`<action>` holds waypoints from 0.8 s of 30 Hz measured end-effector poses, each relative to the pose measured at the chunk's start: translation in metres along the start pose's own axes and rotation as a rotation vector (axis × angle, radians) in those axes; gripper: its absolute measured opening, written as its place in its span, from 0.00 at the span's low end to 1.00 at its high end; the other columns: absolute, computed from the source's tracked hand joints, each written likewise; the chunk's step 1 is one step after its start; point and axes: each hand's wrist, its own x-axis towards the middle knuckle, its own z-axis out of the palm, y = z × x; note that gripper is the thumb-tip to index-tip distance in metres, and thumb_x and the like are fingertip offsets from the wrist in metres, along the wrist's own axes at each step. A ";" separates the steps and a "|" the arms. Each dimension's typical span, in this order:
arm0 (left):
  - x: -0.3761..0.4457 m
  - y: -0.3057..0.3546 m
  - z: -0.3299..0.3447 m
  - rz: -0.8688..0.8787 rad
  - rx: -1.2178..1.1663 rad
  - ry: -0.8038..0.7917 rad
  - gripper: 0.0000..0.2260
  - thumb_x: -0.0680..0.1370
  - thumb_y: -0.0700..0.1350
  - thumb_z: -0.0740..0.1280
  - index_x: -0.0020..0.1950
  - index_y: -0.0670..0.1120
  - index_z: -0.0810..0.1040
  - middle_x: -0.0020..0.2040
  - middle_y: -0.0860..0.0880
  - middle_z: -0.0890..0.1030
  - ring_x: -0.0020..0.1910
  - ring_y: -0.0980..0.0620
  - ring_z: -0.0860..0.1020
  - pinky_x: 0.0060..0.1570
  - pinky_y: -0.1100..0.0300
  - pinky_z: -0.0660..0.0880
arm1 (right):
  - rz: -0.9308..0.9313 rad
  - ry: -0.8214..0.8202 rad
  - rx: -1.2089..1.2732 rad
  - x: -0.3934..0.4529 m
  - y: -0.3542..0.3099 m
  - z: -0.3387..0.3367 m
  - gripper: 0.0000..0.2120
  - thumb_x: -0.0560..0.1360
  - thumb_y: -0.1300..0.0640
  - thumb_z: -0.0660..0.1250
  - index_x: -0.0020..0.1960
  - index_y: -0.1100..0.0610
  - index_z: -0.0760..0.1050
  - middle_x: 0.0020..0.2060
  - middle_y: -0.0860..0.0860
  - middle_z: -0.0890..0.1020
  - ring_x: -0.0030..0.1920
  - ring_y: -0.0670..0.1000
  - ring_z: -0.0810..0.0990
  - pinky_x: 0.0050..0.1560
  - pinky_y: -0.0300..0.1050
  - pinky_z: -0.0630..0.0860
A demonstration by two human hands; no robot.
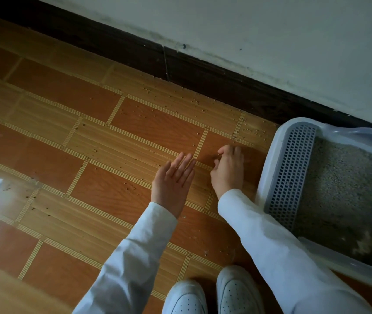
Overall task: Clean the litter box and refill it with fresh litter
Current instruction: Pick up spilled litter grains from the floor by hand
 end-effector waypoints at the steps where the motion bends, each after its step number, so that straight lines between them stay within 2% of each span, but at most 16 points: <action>1: 0.000 0.001 -0.001 0.002 -0.001 -0.003 0.19 0.81 0.47 0.54 0.67 0.40 0.71 0.62 0.42 0.78 0.64 0.45 0.75 0.68 0.52 0.66 | 0.003 -0.019 0.001 0.001 -0.001 0.001 0.11 0.73 0.66 0.66 0.55 0.58 0.72 0.57 0.56 0.75 0.58 0.53 0.73 0.57 0.45 0.75; 6: -0.003 0.002 -0.002 0.004 -0.007 -0.012 0.19 0.80 0.47 0.55 0.67 0.40 0.71 0.62 0.42 0.78 0.63 0.44 0.75 0.68 0.52 0.66 | 0.014 -0.107 -0.057 0.008 -0.002 -0.005 0.14 0.72 0.66 0.68 0.58 0.61 0.73 0.57 0.58 0.77 0.58 0.54 0.75 0.56 0.45 0.76; 9: -0.004 0.001 -0.004 0.009 -0.024 0.012 0.19 0.80 0.47 0.55 0.67 0.39 0.72 0.62 0.42 0.78 0.63 0.44 0.76 0.68 0.52 0.66 | -0.013 -0.124 0.045 -0.002 -0.013 -0.018 0.10 0.73 0.68 0.66 0.53 0.60 0.74 0.53 0.55 0.77 0.54 0.52 0.76 0.48 0.41 0.74; 12: -0.005 -0.005 -0.004 -0.020 -0.035 0.045 0.18 0.80 0.47 0.55 0.64 0.39 0.74 0.58 0.41 0.80 0.58 0.45 0.78 0.65 0.52 0.68 | -0.265 -0.152 0.280 -0.033 -0.028 -0.031 0.07 0.74 0.69 0.63 0.47 0.59 0.73 0.47 0.53 0.77 0.48 0.51 0.75 0.47 0.43 0.74; 14: -0.006 -0.008 -0.004 -0.063 -0.034 0.036 0.18 0.80 0.48 0.54 0.60 0.41 0.77 0.54 0.41 0.81 0.55 0.45 0.78 0.61 0.53 0.70 | -0.405 -0.266 0.366 -0.062 -0.036 -0.039 0.05 0.75 0.67 0.63 0.48 0.59 0.73 0.47 0.52 0.77 0.48 0.48 0.75 0.48 0.40 0.74; 16: -0.007 -0.010 -0.003 -0.079 -0.060 0.001 0.19 0.82 0.49 0.51 0.59 0.41 0.77 0.55 0.42 0.81 0.56 0.46 0.79 0.59 0.54 0.71 | -0.451 -0.367 0.388 -0.078 -0.034 -0.042 0.05 0.77 0.66 0.63 0.51 0.58 0.73 0.50 0.51 0.77 0.51 0.46 0.75 0.50 0.36 0.75; 17: -0.006 -0.012 -0.003 -0.074 -0.074 0.000 0.20 0.82 0.49 0.49 0.59 0.41 0.77 0.54 0.43 0.82 0.54 0.47 0.80 0.57 0.55 0.73 | -0.458 -0.356 0.401 -0.078 -0.030 -0.043 0.05 0.76 0.65 0.64 0.51 0.58 0.73 0.50 0.50 0.77 0.51 0.46 0.74 0.50 0.34 0.75; 20: -0.004 -0.013 -0.005 -0.030 -0.130 0.011 0.20 0.83 0.46 0.49 0.56 0.39 0.78 0.51 0.42 0.84 0.49 0.48 0.83 0.50 0.56 0.80 | -0.365 -0.147 0.408 -0.057 -0.011 -0.043 0.05 0.76 0.61 0.66 0.51 0.57 0.73 0.47 0.49 0.76 0.46 0.45 0.74 0.45 0.34 0.74; 24: -0.006 -0.005 -0.015 0.028 -0.249 0.011 0.21 0.82 0.44 0.51 0.50 0.36 0.82 0.52 0.41 0.83 0.53 0.45 0.82 0.54 0.51 0.78 | 0.047 0.011 0.327 -0.031 0.015 -0.031 0.13 0.76 0.58 0.66 0.60 0.57 0.71 0.57 0.53 0.73 0.55 0.49 0.73 0.51 0.39 0.76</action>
